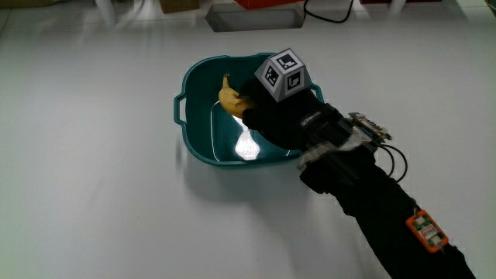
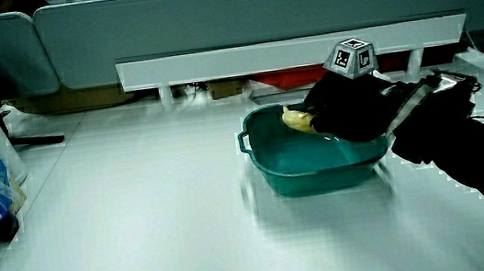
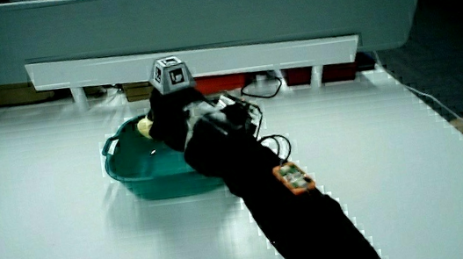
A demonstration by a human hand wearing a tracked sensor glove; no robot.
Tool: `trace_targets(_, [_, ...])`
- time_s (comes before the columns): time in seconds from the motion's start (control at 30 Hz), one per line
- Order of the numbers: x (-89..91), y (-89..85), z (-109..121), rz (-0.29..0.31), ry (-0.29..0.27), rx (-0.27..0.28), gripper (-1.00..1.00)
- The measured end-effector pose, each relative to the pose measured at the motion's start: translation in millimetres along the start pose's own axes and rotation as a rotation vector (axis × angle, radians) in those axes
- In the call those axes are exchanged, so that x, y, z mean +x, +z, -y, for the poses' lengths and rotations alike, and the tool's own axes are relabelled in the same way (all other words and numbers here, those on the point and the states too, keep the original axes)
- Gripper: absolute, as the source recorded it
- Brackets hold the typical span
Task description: Place banana into plate
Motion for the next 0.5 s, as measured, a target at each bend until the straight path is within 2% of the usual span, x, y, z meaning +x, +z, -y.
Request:
trace_targets(0.1, [1.3,-8.6,-7,0.027,-0.019,-0.007,0.0])
trace_targets(0.17, [4.2,-11.7,-10,0.004,-0.03,-0.021,0.0])
trace_targets(0.33, [6.6,-28.3,-19,0.03,-0.047,-0.047,0.0])
trace_targets(0.5, [11.6,-41.7,-23,0.023,-0.071,-0.078,0.0])
